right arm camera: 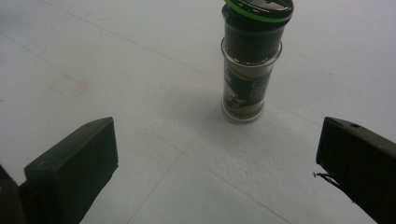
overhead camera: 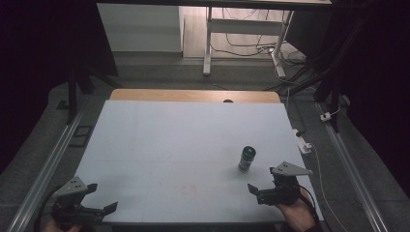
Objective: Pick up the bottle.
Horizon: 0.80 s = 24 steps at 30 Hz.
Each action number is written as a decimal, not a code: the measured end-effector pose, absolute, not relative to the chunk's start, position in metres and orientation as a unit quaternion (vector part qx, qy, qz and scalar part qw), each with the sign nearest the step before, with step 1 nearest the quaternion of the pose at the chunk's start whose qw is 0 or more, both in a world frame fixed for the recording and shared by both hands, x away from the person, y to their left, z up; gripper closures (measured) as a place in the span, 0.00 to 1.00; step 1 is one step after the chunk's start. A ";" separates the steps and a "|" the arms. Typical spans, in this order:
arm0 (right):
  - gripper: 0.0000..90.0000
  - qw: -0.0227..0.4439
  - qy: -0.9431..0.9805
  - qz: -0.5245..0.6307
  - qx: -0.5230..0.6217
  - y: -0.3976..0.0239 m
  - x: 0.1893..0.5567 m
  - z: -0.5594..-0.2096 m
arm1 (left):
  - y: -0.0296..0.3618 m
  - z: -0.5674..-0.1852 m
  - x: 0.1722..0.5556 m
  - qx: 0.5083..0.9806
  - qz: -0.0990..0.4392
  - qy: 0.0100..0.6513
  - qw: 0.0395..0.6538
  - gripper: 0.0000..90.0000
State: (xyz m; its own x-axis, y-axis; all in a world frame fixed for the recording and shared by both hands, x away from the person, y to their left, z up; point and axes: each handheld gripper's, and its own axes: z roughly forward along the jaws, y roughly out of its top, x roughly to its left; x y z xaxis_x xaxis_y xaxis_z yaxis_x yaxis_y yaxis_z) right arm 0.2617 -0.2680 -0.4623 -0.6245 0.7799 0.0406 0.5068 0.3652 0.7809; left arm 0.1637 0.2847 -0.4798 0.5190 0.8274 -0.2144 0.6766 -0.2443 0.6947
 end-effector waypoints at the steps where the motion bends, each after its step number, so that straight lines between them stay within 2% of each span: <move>1: 0.00 0.171 0.810 0.397 0.396 -0.267 0.263 -0.463 | 0.285 -0.480 0.164 0.783 0.098 0.480 0.383 0.00; 24: 0.00 0.161 0.828 0.365 0.393 -0.255 0.317 -0.486 | 0.285 -0.480 0.164 0.783 0.097 0.480 0.383 0.00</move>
State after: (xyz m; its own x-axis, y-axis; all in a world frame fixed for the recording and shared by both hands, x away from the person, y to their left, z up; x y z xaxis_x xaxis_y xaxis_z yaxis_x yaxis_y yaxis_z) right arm 0.3170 -0.2555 -0.4864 -0.6385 0.7694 0.0201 0.5344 0.4243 0.7310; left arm 0.1643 0.2849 -0.4799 0.5195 0.8266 -0.2166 0.6779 -0.2443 0.6934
